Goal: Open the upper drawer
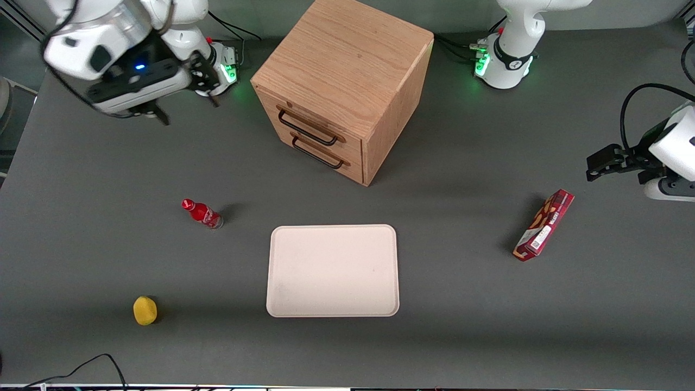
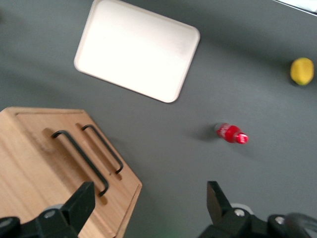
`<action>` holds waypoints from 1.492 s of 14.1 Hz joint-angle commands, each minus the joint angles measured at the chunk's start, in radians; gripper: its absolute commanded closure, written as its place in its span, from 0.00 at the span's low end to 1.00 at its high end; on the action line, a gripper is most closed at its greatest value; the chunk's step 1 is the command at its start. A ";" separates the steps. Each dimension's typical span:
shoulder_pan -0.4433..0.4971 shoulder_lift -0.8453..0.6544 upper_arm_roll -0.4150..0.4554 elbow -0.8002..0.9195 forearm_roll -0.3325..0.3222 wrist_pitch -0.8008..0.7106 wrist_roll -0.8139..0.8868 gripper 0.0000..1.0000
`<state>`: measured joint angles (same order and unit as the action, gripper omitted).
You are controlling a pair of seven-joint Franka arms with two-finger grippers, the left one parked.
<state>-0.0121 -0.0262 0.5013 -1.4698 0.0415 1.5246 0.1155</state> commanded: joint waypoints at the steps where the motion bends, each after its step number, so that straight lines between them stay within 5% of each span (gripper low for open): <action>1: -0.008 0.069 0.075 0.035 0.014 -0.011 -0.145 0.00; 4: -0.015 0.150 0.066 0.080 0.119 -0.011 -0.503 0.00; 9: -0.025 0.299 0.028 0.074 0.317 -0.009 -0.683 0.00; 17: -0.014 0.328 0.029 -0.050 0.301 0.011 -0.560 0.00; 21: -0.011 0.312 0.043 -0.173 0.270 0.136 -0.513 0.00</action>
<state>-0.0284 0.3248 0.5424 -1.5566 0.3250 1.5900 -0.4272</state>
